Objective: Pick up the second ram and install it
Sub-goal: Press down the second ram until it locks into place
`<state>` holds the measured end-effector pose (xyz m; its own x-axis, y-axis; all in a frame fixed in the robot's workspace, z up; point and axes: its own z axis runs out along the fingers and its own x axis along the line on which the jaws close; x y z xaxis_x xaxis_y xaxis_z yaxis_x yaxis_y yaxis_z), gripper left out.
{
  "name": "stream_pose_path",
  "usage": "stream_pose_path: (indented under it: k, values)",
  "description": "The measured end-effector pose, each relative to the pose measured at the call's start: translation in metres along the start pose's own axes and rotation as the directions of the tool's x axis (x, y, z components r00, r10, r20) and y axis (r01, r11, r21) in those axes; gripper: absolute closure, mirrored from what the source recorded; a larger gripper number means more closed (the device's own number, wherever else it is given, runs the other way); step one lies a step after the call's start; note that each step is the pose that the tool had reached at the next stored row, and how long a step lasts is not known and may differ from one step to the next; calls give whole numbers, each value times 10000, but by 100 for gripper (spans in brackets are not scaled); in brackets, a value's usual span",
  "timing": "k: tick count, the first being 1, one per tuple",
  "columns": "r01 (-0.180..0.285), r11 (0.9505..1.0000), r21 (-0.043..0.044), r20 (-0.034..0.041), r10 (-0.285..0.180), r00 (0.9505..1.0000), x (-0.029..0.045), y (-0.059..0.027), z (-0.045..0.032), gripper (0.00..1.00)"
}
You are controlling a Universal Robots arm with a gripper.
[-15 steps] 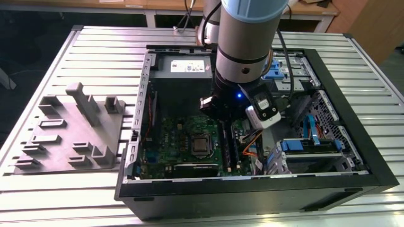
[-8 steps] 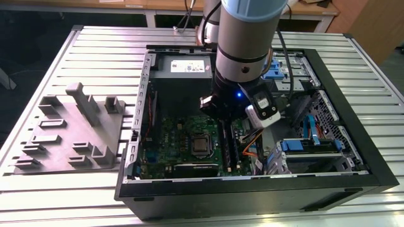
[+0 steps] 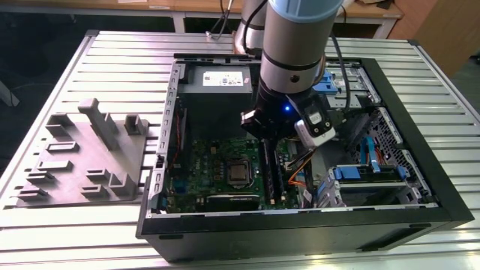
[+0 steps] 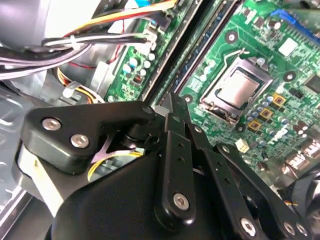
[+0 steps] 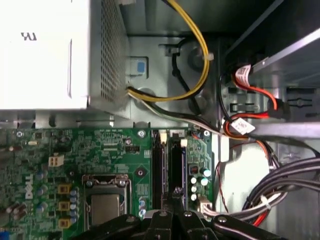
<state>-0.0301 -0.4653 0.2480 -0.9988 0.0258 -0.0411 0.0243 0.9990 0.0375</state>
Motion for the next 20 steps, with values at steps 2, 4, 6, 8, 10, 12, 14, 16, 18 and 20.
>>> stream_pose_path:
  k: [2,4,6,8,10,12,14,16,18,20]
  values:
    - [0,10000,-1,0,0,10000,1,27,6,90]
    - [0,10000,-1,0,0,10000,2,45,8,90]
    - [0,10000,-1,0,0,10000,6,49,9,90]
    - [0,10000,0,0,0,10000,20,54,8,90]
    - [5,10000,0,-1,-5,10000,23,54,8,90]
    - [114,9999,-5,-5,-114,9999,23,54,9,90]
    - [174,9998,-6,-7,-174,9998,23,55,10,90]
    - [181,9998,-8,-7,-181,9998,23,54,11,90]
    - [180,9998,-10,-7,-180,9998,24,65,13,90]
    - [178,9998,-10,-7,-178,9998,25,80,14,90]
